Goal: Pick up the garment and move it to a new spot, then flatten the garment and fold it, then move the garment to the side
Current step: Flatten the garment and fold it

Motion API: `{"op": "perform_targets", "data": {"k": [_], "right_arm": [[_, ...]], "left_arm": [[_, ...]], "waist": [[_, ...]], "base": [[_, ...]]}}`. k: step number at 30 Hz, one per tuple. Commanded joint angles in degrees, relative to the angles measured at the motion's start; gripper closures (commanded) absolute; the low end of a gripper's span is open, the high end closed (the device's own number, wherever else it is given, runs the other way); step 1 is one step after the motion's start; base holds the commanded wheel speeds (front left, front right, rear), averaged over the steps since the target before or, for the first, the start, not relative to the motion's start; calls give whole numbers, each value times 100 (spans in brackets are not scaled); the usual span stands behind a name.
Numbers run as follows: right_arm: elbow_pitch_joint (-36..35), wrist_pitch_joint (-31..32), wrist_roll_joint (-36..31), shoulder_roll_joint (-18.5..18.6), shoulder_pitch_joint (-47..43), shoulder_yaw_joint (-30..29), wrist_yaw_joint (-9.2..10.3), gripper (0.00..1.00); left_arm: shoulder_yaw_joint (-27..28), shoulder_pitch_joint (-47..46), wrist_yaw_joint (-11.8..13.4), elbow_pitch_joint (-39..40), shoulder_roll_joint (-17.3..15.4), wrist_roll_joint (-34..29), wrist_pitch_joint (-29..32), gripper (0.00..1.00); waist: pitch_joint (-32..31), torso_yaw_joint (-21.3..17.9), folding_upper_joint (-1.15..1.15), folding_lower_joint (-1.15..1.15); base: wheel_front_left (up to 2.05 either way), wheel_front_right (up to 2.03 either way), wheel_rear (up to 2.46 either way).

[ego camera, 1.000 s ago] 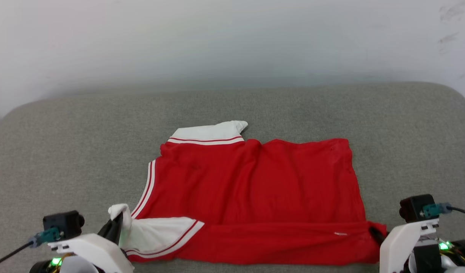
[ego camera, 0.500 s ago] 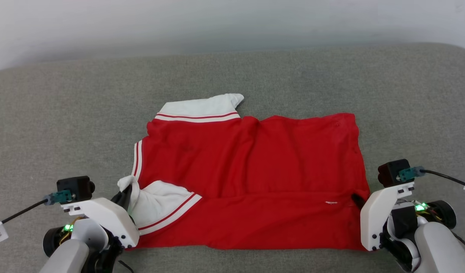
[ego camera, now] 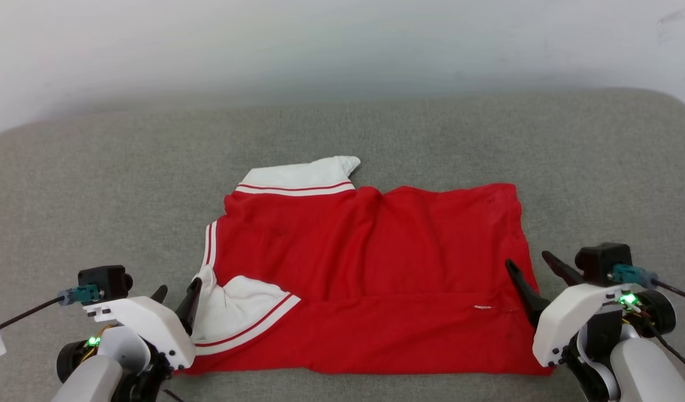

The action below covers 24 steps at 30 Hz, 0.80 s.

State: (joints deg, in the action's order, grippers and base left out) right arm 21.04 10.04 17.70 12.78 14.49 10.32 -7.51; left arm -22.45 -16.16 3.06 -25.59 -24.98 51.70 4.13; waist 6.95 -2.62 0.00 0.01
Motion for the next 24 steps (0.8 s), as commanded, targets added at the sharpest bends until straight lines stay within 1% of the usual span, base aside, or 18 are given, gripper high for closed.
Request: {"op": "perform_targets", "data": {"k": [1,3,6,11,13,17,20,24], "right_arm": [[-164,-271,-82,-62,-164,-89,4,0],[-329,-571,-156,-93,-346,-204,4,0],[-625,-868,-260,-244,-558,-389,4,0],[-1215,-978,-573,-514,-1013,-713,4,0],[-1489,-935,-658,-605,-1169,-772,4,0],[-1946,-853,-710,-754,-1361,-828,4,0],[-2193,-813,-723,-843,-1403,-799,4,0],[-2328,-825,-663,-901,-1320,-753,4,0]], "left_arm": [[-35,84,21,83,-135,-53,78,0],[-62,109,57,222,-272,-99,202,0],[-82,177,160,490,-457,-35,566,0],[-113,281,274,1088,-900,220,1539,0],[-128,347,351,1315,-1155,305,1963,0],[-135,483,493,1677,-1486,571,2725,0],[-141,620,646,1822,-1659,751,3152,0],[-173,765,782,1806,-1718,826,3357,0]], "waist": [[-225,-9,0,-1],[-358,-17,0,-1],[-540,-39,0,-1],[-622,-119,0,-1],[-572,-182,0,-1],[-366,-324,0,-1],[-161,-434,0,-1],[87,-546,0,-1]], "base": [[0,0,0],[0,0,0],[0,0,0],[0,0,0],[0,0,0],[0,0,0],[0,0,0],[0,0,0]]}}
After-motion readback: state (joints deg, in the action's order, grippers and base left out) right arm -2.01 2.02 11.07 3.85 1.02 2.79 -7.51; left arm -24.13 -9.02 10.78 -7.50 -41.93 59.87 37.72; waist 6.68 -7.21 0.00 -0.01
